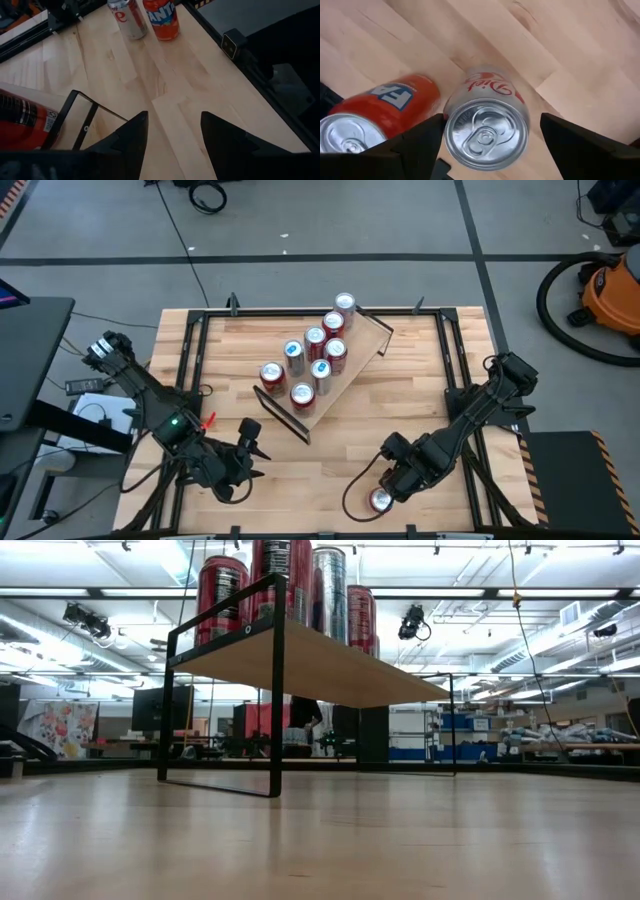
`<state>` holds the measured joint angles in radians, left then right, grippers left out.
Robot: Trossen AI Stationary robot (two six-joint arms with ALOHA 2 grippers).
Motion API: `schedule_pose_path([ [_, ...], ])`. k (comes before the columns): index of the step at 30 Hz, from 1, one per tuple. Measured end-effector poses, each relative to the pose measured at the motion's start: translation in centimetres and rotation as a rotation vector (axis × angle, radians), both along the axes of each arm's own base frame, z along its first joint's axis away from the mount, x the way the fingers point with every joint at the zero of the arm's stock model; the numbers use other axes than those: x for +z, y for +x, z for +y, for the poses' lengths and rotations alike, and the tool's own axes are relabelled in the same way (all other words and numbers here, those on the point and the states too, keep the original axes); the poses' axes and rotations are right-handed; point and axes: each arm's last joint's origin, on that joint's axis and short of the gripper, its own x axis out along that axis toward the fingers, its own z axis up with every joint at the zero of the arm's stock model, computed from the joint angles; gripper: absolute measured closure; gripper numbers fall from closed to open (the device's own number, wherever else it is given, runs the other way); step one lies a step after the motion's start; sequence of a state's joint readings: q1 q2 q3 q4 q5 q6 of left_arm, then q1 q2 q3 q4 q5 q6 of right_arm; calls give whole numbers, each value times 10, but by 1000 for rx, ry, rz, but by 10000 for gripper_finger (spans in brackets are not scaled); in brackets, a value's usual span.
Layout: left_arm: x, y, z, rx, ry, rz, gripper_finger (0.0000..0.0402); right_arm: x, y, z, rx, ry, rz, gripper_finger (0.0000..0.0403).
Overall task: Place canned beverage on shelf
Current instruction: Put the red-silver soda can on the shelf aligned with the other red-silver soda can
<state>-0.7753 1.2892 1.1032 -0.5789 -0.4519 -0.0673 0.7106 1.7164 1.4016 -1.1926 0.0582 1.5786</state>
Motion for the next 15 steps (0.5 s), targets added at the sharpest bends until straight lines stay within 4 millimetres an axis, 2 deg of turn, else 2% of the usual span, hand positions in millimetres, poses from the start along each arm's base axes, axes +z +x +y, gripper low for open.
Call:
schedule_pose_path([
  [10,0,0,0,-17,20,-3,209,-29,-2,-2,-16,18,-11,56],
  [15,0,0,0,-23,29,-5,209,-35,-4,-4,-14,4,7,56],
])
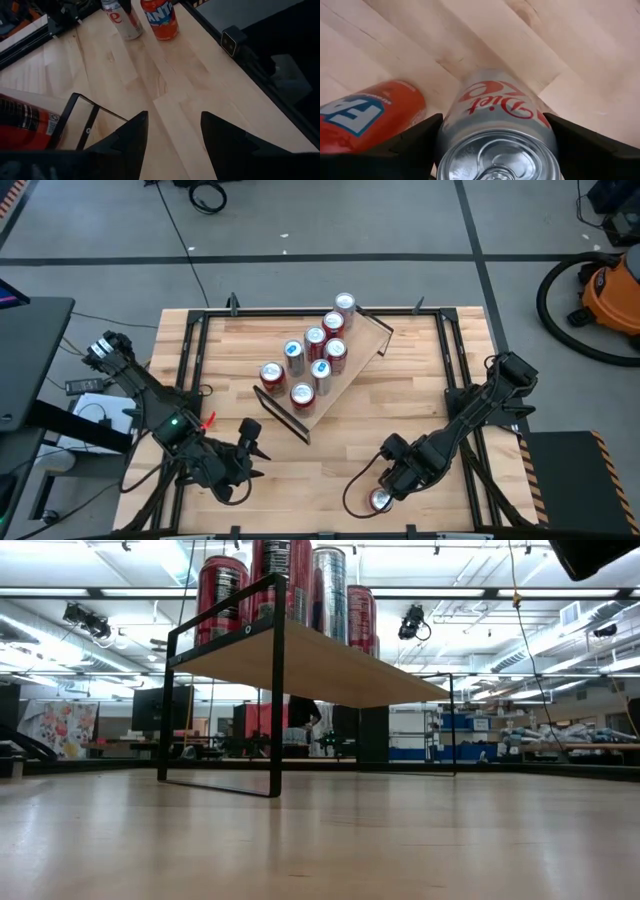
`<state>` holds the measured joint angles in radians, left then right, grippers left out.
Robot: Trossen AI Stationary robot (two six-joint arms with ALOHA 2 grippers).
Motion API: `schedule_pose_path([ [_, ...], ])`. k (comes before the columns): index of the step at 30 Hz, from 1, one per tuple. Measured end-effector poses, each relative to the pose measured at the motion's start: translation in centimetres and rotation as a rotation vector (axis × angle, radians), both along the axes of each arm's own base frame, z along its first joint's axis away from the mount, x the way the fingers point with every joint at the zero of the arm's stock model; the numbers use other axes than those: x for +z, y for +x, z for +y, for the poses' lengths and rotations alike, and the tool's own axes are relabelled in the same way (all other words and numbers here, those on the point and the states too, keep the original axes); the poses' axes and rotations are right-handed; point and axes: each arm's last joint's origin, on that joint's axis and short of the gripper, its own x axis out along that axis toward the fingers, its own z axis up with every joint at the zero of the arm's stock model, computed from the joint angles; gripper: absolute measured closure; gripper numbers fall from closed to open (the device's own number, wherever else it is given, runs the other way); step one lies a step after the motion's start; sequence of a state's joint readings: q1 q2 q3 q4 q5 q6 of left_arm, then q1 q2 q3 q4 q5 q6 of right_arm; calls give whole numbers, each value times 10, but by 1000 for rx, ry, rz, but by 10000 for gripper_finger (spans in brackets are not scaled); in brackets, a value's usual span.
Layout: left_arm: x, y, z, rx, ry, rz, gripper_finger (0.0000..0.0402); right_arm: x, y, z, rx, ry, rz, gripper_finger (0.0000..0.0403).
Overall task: Place canned beverage on shelf
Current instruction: Put the red-silver soda can on the shelf aligned with the other red-silver soda can
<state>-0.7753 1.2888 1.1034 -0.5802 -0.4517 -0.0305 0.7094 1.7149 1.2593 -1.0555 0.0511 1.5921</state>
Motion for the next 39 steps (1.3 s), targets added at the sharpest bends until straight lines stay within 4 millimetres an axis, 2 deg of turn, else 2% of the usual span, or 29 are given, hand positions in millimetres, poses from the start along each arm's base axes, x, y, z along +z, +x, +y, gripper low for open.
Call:
schedule_pose_path([
  [6,0,0,0,0,0,0,209,0,-1,0,64,7,17,59],
  [12,0,0,0,1,-1,0,209,0,-1,-3,140,4,51,92],
  [15,0,0,0,3,-4,1,209,0,0,-8,192,-8,71,92],
  [19,0,0,0,2,-2,0,209,1,4,-21,322,-28,116,89],
  [29,0,0,0,-10,12,-2,209,1,33,-68,699,-67,113,80],
  [34,0,0,0,-12,15,-3,209,1,42,-81,940,-124,95,79],
  [39,0,0,0,-12,15,-3,209,1,46,-91,1015,-142,102,79],
])
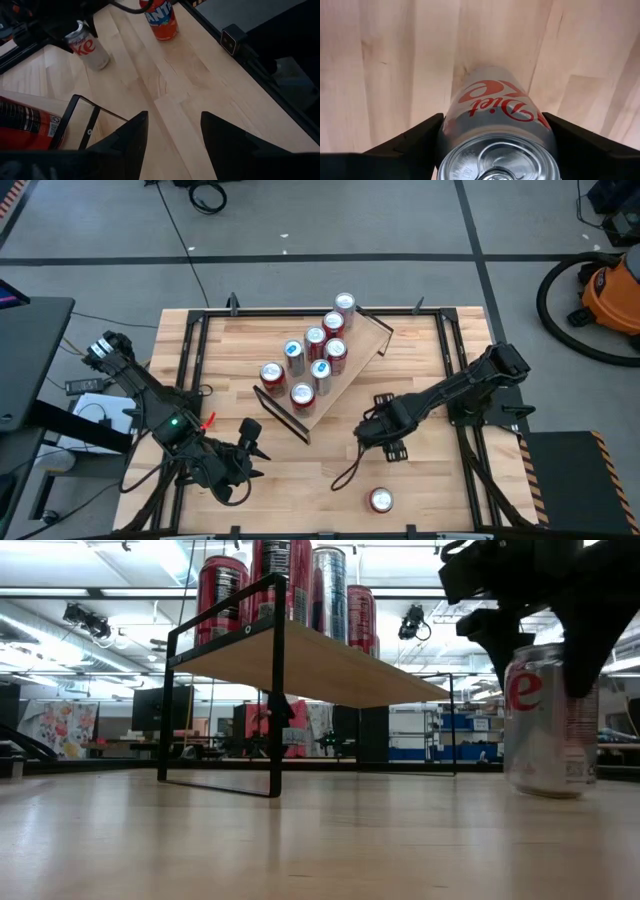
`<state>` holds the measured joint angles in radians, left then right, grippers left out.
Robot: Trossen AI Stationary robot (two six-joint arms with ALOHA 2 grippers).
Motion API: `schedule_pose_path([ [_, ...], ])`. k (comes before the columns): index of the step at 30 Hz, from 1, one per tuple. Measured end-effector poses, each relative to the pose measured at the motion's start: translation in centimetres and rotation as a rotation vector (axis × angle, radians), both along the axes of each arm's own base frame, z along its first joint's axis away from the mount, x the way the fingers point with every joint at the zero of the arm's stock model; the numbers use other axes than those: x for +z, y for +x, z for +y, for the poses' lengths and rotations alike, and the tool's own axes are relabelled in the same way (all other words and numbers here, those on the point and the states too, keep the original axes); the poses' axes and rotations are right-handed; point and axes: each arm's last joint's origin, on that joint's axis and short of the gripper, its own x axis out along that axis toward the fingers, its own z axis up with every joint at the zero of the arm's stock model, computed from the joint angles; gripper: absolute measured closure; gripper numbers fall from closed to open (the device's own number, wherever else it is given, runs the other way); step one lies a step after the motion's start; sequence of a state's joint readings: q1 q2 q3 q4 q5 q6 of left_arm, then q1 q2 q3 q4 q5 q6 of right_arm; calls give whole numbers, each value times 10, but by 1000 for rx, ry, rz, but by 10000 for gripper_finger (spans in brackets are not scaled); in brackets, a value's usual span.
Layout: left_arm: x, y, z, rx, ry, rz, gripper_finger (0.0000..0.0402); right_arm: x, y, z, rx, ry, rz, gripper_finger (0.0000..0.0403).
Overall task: Place canned beverage on shelf
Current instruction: Put the red-silver soda can on the shelf aligned with the other red-silver soda can
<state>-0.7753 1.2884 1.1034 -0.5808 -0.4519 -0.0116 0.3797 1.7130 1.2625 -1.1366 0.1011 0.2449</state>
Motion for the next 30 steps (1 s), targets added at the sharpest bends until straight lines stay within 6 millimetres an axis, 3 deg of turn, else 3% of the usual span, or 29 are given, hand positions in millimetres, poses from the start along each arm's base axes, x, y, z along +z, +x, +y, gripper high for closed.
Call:
schedule_pose_path([
  [4,0,0,0,1,-2,0,209,0,1,-3,-27,-3,-2,66],
  [10,0,0,0,2,-3,1,209,-2,2,-3,-105,7,-6,10],
  [24,0,0,0,17,-22,4,209,0,3,-7,-718,66,-43,4],
  [30,0,0,0,18,-24,4,209,1,-1,0,-745,62,-39,4],
])
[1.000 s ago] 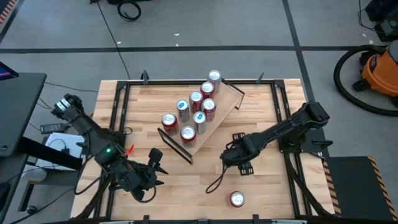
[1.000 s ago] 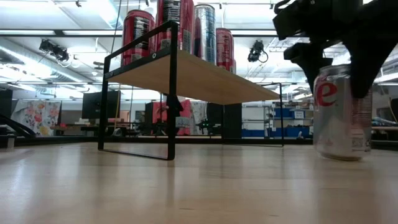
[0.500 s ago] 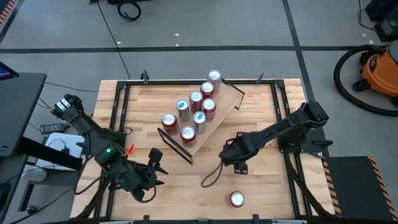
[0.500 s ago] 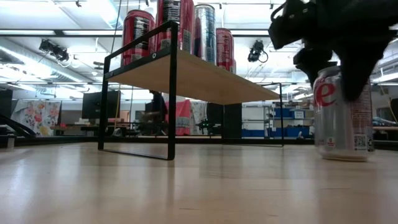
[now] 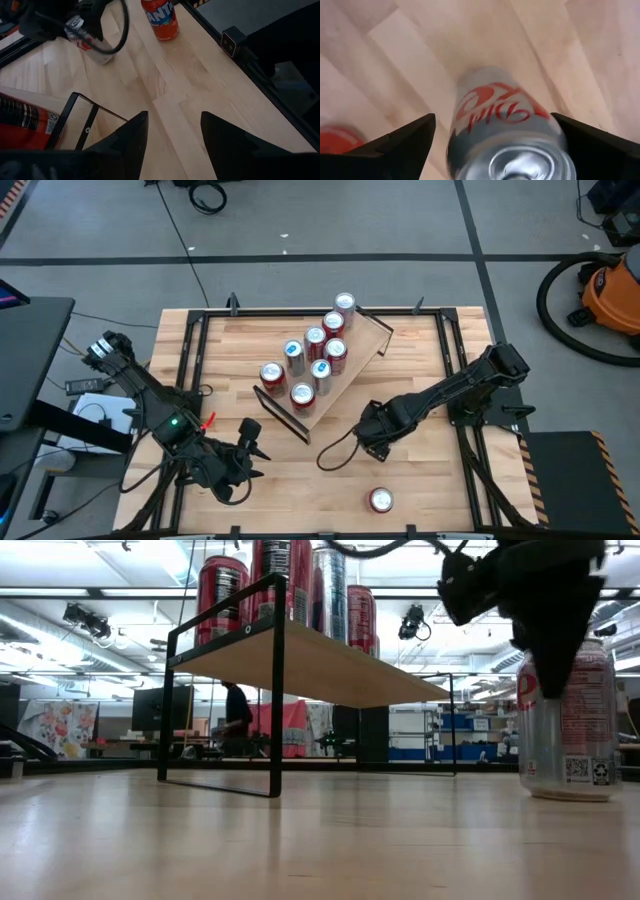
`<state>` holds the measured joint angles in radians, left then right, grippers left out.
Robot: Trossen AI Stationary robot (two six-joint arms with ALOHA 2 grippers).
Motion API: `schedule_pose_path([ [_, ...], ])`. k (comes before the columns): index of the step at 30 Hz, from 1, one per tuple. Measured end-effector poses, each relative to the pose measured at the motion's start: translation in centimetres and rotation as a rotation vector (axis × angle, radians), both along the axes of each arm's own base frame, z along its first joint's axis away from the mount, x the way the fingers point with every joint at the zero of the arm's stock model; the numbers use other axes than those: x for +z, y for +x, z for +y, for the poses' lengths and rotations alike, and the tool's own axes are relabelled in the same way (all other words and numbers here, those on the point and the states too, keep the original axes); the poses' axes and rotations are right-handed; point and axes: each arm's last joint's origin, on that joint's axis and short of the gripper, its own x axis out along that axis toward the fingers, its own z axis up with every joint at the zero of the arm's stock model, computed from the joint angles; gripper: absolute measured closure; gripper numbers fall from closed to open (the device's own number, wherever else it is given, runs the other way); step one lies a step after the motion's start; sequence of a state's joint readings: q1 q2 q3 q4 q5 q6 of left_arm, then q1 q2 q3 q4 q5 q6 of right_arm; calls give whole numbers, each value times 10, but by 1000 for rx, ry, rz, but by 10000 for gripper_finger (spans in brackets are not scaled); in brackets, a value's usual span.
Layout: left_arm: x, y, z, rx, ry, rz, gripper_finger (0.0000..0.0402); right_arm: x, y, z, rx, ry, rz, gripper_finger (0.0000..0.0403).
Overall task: Place canned beverage on shelf
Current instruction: Put the red-silver soda can on the shelf aligned with the other red-silver soda can
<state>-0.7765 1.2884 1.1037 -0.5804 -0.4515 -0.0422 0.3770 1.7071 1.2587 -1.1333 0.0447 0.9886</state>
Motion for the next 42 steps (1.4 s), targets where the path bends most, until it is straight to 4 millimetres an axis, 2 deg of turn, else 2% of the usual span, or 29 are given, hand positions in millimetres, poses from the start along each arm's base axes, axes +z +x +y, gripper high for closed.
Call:
schedule_pose_path([
  [9,0,2,2,10,1,0,209,26,-16,-1,-73,-14,-65,4],
  [14,0,2,2,12,1,0,209,27,-19,0,-178,-7,-63,4],
  [21,0,1,1,16,-13,3,209,27,-26,16,-214,-78,-119,5],
  [24,0,1,1,18,-18,4,209,20,-30,19,-227,-101,-125,5],
  [32,0,1,2,23,-20,4,209,-14,-32,20,-213,-73,-188,10],
  [39,0,6,7,51,-24,-1,209,-16,-31,15,-110,-108,-176,68],
  [42,0,12,5,56,-69,-56,209,-15,-29,10,-71,-115,-170,92],
])
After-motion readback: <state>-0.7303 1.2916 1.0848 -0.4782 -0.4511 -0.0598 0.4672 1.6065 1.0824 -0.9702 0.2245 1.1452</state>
